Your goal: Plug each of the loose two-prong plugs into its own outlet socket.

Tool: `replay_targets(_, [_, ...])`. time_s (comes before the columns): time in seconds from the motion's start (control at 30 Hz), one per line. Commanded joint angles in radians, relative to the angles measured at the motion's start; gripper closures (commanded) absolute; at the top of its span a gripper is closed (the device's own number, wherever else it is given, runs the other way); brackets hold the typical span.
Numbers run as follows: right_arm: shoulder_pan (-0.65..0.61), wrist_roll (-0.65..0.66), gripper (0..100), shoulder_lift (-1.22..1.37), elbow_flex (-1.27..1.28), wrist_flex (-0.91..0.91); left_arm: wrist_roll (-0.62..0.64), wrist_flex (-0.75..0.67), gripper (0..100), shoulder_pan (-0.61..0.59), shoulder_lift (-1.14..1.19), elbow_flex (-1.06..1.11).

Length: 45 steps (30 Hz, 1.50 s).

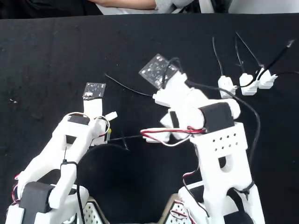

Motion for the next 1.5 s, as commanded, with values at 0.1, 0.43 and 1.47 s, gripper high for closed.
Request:
replay_targets(0.1, [-0.02,-0.029,87.5,-0.096,0.157,-0.038,-0.011,-0.011,87,0.004,-0.002,-0.036])
replay_targets(0.43, [-0.066,-0.003,87.5,-0.302,0.572,-0.229,-0.011,-0.063,87,0.004,-0.008,-0.013])
replay_targets(1.47, [0.035,-0.27,87.5,0.021,0.591,-0.651,-0.011,-0.074,87,0.002,-0.009,-0.002])
